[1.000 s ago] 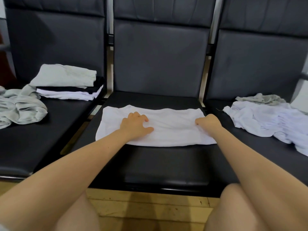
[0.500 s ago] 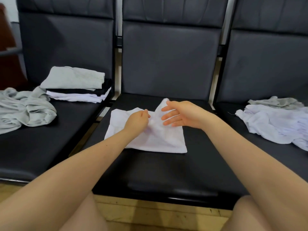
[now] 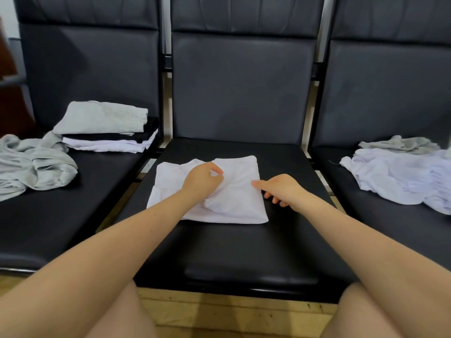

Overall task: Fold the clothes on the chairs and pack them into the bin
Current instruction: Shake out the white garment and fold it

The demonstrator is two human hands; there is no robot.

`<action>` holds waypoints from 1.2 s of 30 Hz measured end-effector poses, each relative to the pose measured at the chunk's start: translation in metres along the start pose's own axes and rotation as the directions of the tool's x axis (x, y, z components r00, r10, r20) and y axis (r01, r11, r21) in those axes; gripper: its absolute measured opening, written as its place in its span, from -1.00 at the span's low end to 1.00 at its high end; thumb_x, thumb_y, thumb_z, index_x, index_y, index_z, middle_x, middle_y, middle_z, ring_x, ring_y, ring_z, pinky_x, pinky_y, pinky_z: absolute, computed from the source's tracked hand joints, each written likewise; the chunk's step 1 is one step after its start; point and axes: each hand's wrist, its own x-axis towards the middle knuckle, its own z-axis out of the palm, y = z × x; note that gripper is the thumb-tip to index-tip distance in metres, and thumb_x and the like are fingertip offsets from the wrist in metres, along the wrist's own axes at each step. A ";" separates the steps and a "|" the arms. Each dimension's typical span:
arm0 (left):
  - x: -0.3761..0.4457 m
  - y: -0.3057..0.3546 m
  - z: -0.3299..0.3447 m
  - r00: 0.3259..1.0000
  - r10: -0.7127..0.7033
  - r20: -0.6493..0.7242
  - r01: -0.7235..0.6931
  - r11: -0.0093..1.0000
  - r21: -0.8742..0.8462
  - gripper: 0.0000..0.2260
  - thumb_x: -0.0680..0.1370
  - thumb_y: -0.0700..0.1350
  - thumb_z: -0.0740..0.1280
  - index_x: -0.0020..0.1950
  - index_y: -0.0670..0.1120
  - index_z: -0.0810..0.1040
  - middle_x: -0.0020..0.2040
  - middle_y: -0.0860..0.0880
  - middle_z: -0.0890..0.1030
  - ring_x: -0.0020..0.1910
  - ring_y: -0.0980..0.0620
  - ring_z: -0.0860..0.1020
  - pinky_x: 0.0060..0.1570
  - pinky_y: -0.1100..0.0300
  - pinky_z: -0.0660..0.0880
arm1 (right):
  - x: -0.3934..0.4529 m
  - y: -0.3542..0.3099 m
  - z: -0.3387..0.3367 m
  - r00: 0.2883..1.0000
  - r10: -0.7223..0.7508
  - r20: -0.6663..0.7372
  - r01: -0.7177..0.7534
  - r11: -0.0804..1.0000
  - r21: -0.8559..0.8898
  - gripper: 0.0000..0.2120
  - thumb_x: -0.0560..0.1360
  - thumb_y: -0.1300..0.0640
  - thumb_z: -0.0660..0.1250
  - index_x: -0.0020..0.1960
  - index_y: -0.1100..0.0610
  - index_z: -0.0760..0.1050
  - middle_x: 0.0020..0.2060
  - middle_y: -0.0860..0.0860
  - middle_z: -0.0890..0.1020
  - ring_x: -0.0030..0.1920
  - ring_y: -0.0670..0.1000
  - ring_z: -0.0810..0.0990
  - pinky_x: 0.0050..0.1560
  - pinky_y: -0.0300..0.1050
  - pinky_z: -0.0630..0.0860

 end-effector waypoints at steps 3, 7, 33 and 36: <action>-0.003 0.004 -0.008 0.988 0.092 -0.126 -0.104 0.990 -0.097 -0.81 0.57 -0.18 0.16 0.07 0.00 0.51 -0.11 0.02 0.54 -0.30 0.13 0.46 -0.32 0.25 0.35 | 0.001 -0.001 0.007 0.994 -0.098 0.039 0.102 0.988 -0.118 -0.63 0.43 -0.06 0.44 -0.38 0.12 0.38 -0.40 0.03 0.44 -0.43 -0.02 0.35 -0.39 -0.18 0.25; -0.009 -0.006 -0.014 0.998 0.056 -0.002 -0.056 0.993 0.102 -0.79 0.58 -0.17 0.13 0.11 0.01 0.50 -0.08 -0.03 0.57 -0.33 0.06 0.50 -0.30 0.22 0.38 | 0.005 -0.001 0.013 0.990 -0.138 0.000 0.136 0.977 -0.162 -0.49 0.43 -0.08 0.42 -0.46 0.07 0.17 -0.49 0.00 0.28 -0.41 0.01 0.29 -0.31 -0.11 0.21; -0.007 -0.002 -0.023 0.996 -0.038 -0.083 0.024 0.987 -0.160 -0.81 0.58 -0.09 0.18 -0.01 -0.03 0.60 -0.04 0.03 0.59 -0.12 0.09 0.52 -0.13 0.15 0.48 | -0.017 -0.045 -0.013 0.984 0.056 -0.167 0.008 0.934 0.358 -0.86 0.56 0.10 0.23 -0.02 0.16 0.48 -0.24 0.02 0.52 -0.26 0.00 0.49 -0.37 -0.16 0.34; -0.006 -0.011 -0.034 0.973 -0.223 -0.058 0.197 0.936 -0.293 -0.70 0.65 0.00 0.09 -0.06 -0.03 0.58 -0.05 -0.04 0.63 -0.24 0.07 0.48 -0.22 0.17 0.43 | -0.026 -0.065 0.011 0.958 -0.244 -0.154 0.284 0.892 0.352 -0.88 0.54 0.06 0.27 -0.08 0.11 0.50 -0.14 0.00 0.55 -0.12 0.00 0.52 -0.25 -0.18 0.39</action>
